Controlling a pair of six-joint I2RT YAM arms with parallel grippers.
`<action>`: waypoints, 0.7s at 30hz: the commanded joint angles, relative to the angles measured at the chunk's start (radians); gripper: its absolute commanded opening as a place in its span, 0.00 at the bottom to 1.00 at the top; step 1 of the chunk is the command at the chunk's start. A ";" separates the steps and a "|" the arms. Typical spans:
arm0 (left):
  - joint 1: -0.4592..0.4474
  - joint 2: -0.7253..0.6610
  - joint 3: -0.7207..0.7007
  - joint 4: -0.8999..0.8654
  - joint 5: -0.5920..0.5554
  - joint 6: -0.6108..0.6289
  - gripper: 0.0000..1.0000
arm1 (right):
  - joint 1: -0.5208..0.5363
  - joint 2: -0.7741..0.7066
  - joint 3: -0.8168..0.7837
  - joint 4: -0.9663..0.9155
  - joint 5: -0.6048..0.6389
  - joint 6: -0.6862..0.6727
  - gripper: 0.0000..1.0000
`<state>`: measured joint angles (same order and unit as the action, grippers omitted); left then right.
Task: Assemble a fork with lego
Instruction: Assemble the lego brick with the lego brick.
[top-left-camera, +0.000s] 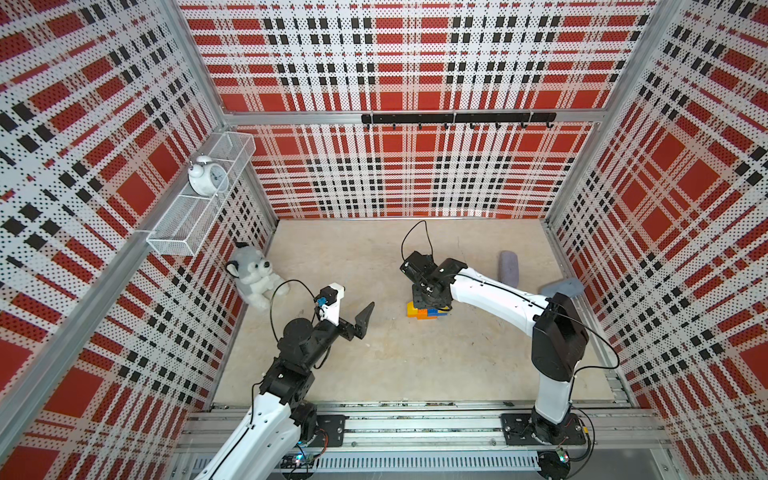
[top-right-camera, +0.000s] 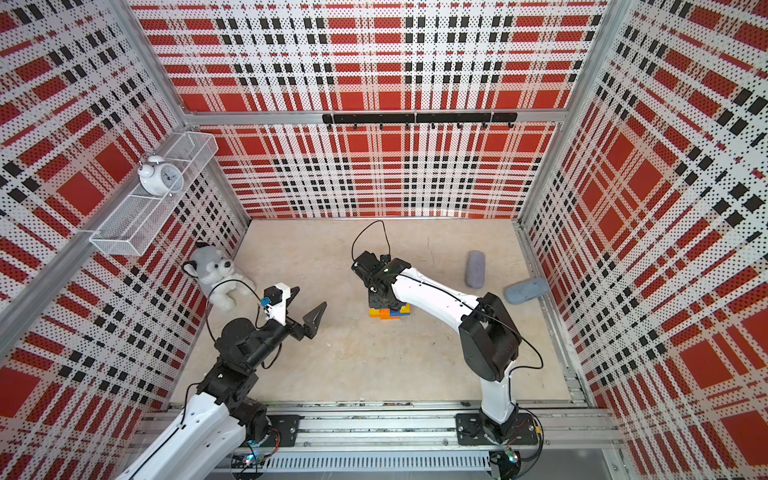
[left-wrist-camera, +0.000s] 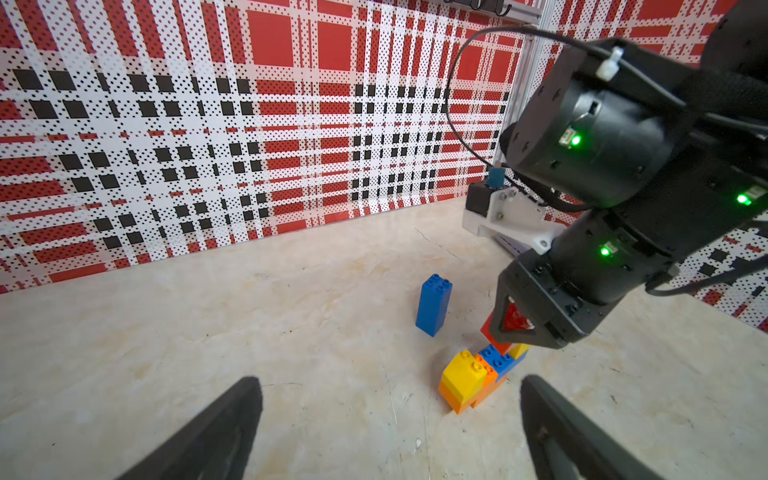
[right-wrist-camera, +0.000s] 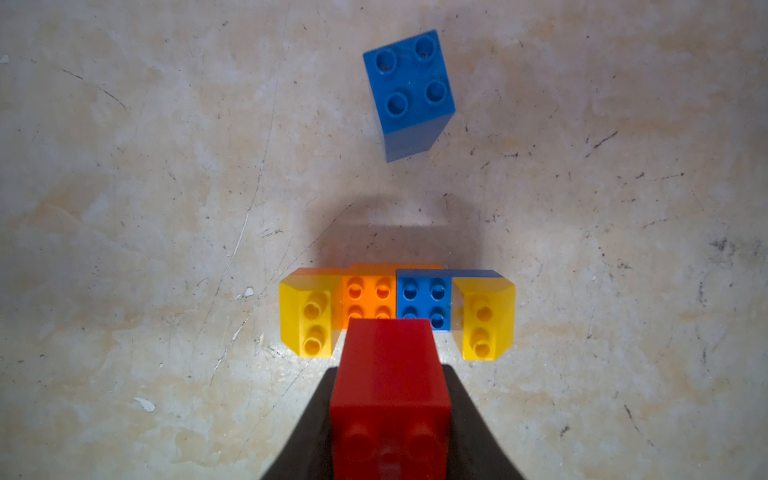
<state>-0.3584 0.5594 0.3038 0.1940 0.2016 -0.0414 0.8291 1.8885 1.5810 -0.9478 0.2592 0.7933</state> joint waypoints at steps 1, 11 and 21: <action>0.011 0.004 0.017 0.002 0.013 0.039 0.98 | 0.002 0.033 0.000 0.000 0.009 0.000 0.18; 0.012 0.018 0.027 -0.024 0.043 0.083 0.98 | -0.014 0.072 -0.018 0.030 -0.015 -0.014 0.18; 0.012 0.039 0.029 -0.015 0.052 0.089 0.98 | -0.037 0.087 -0.038 0.052 -0.042 -0.032 0.18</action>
<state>-0.3538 0.5934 0.3038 0.1783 0.2363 0.0326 0.8001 1.9549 1.5490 -0.9134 0.2283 0.7746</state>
